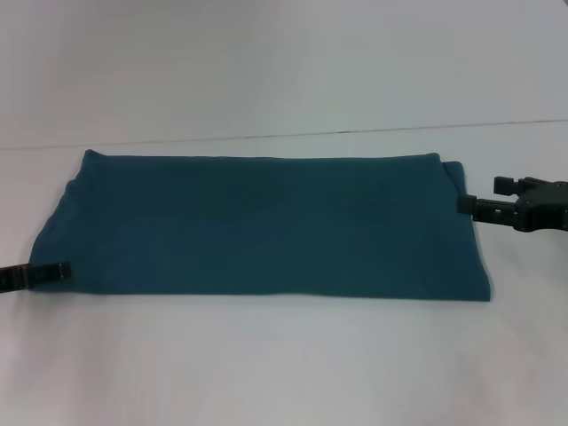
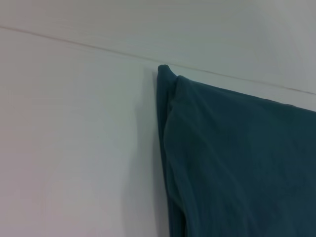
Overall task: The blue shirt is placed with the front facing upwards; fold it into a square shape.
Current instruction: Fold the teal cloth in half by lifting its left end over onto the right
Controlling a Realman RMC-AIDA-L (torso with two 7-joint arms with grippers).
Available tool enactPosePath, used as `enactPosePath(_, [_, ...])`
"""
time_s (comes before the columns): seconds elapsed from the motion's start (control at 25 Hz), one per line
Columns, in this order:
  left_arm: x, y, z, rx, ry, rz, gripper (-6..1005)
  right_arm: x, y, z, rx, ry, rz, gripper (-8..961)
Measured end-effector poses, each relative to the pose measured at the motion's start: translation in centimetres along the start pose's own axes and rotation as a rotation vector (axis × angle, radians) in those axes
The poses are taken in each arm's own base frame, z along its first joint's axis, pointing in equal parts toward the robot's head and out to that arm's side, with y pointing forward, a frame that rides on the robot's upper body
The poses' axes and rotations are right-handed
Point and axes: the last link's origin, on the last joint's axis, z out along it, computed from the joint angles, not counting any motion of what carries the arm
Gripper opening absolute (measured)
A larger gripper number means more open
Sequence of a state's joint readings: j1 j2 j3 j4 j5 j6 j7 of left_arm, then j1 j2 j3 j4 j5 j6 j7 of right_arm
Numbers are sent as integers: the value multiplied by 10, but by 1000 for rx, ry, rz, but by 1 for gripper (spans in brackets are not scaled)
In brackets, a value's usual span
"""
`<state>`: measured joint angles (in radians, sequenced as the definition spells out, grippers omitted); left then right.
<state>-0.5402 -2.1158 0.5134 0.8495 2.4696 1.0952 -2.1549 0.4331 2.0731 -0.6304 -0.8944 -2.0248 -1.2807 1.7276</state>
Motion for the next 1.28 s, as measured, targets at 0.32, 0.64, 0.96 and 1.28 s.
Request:
enactPosePath(0.32, [0,0,1,5,-2,-1,828,1,0,-1,2,1,2,916])
enactPosePath(0.64, [-7,-5,0,15,-12,-8,621,-2,0,0,1,-2,1,916])
enactPosePath(0.96, [-7,-2,2,11,-21,11,321,-5,-1,-3,9,-8,-6,916])
enactPosePath(1.28, [-5,-3,2,20,-12,14,115,-4,-1,-3,11,-7,-3,916])
